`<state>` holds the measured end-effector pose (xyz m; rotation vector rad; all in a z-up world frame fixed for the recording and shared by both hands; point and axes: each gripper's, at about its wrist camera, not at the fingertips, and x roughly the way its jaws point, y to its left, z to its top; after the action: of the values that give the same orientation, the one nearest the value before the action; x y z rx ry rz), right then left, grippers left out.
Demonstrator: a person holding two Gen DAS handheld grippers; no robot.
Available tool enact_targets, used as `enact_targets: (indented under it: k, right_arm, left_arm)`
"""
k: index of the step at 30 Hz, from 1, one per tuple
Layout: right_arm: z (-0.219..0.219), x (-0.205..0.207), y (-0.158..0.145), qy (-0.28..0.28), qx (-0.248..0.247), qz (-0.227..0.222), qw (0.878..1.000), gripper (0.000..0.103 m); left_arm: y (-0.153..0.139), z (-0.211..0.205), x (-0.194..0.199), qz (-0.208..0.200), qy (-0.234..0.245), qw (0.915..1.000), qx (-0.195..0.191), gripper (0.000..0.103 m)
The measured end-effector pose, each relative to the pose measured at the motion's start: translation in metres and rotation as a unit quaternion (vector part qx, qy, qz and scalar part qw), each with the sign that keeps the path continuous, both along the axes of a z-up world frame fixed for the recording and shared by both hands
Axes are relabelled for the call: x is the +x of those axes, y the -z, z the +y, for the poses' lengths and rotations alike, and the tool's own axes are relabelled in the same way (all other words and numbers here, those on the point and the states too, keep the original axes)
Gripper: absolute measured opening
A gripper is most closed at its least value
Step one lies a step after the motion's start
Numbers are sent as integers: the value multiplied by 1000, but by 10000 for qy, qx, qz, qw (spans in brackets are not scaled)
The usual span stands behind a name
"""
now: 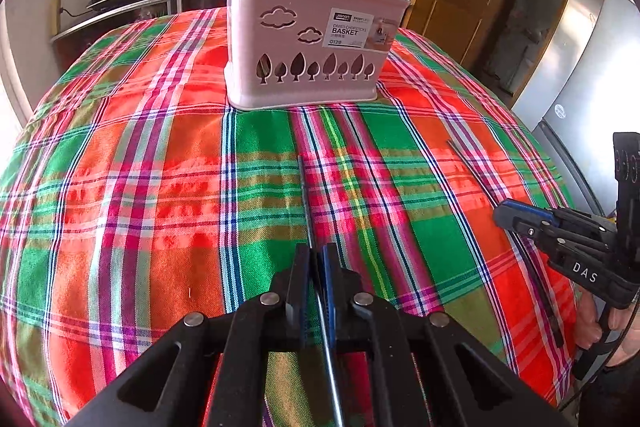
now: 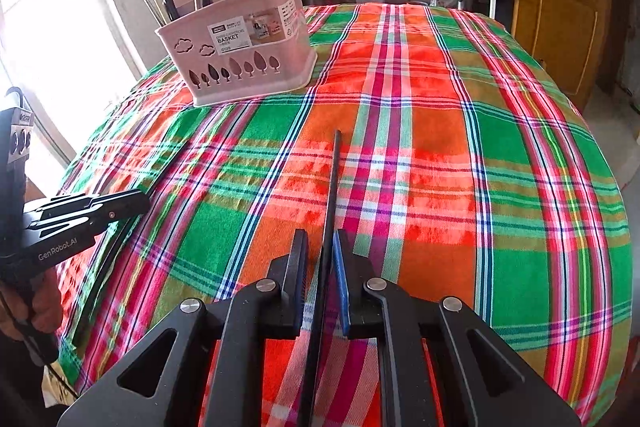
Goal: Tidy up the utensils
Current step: 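Close the left tool on a black chopstick while the right tool grasps another, then lift the black chopsticks with both tools and carry them over the pink basket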
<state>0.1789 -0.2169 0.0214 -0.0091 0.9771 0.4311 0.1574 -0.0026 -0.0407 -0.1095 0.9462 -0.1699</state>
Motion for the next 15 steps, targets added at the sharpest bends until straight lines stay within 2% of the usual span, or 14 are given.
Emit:
enact_targets:
  k: [6,15]
  right_arm:
    - [12,21,0,-83,-245,-19,9997,14]
    - [18,38,1,-87,-200,46,9998,14]
  left_arm:
    - [1,-6,17,-22,141,9998,166,7]
    - [2,-6,42,132,212,9997,-6,7]
